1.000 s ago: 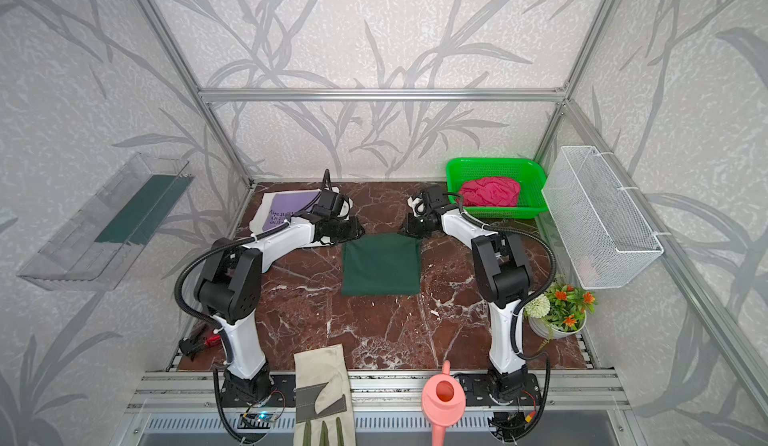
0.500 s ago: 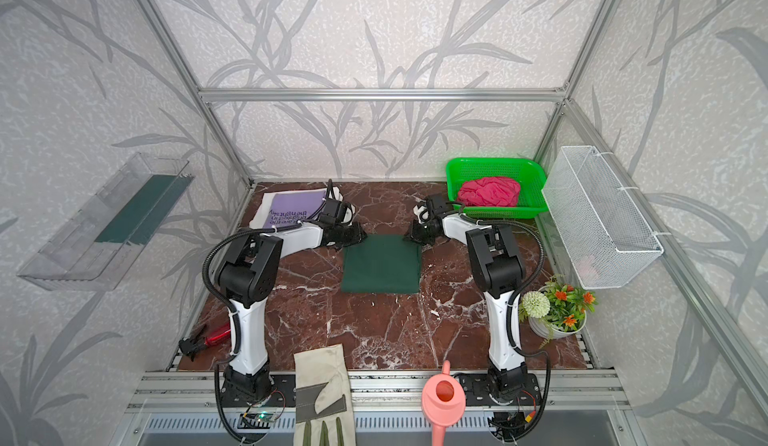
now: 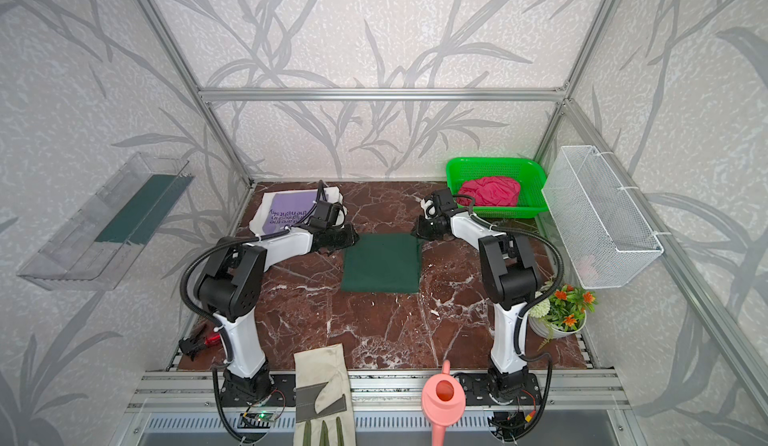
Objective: Fold and stack the t-shirts
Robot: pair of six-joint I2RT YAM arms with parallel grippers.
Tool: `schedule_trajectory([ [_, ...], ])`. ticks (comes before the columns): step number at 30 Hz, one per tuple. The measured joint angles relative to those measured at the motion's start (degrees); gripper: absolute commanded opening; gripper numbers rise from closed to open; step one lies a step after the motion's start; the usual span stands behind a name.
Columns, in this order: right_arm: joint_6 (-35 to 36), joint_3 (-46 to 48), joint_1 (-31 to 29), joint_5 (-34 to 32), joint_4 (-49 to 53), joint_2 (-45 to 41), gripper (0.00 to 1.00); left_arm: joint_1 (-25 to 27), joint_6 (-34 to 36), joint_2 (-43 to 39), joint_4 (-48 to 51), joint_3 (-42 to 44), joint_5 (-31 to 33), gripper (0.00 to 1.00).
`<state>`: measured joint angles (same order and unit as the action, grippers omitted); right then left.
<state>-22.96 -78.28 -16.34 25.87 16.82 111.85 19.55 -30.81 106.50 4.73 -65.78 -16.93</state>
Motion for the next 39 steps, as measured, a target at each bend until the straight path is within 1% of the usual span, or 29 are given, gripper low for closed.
schedule_trajectory([
  [2,-0.63,1.86,-0.66,0.0,-0.39,-2.99,0.21,0.31,-0.72,-3.61,-0.13,2.73,-0.52,0.23],
  [5,-2.54,6.14,-3.1,0.33,-2.78,-5.77,0.21,1.49,-1.77,-6.91,-0.81,6.45,-1.36,0.23],
  [9,-5.84,13.6,-5.68,1.22,-6.99,-6.01,0.21,2.45,-2.8,-7.06,-2.54,10.45,-2.01,0.22],
  [13,-7.28,18.86,-5.09,0.7,-8.31,-5.79,0.21,2.4,-3.32,-6.64,-3.63,13.94,-1.53,0.21],
  [19,-7.32,22.58,-3.56,0.55,-11.67,-7.21,0.21,2.32,-3.74,-7.58,-7.06,17.64,-0.63,0.2],
  [23,-7.02,24.83,-3.41,-1.16,-10.6,-11.54,0.21,2.32,-3.72,-12.24,-5.35,20.74,0.63,0.2],
  [27,-6.99,25.49,-3.56,-2.23,-8.7,-17.0,0.21,2.91,-3.8,-17.64,-2.69,22.12,1.49,0.2],
  [31,-7.45,25.7,-5.31,-2.43,-8.46,-20.87,0.21,5.86,-4.74,-21.84,-1.73,22.43,1.55,0.21],
  [36,-10.03,28.96,-9.55,-1.22,-10.38,-21.35,0.21,10.03,-6.14,-20.57,-1.99,22.43,0.33,0.21],
  [39,-11.41,31.56,-10.16,-0.31,-11.67,-20.65,0.21,10.34,-6.49,-18.47,-2.12,22.43,0.26,0.21],
])
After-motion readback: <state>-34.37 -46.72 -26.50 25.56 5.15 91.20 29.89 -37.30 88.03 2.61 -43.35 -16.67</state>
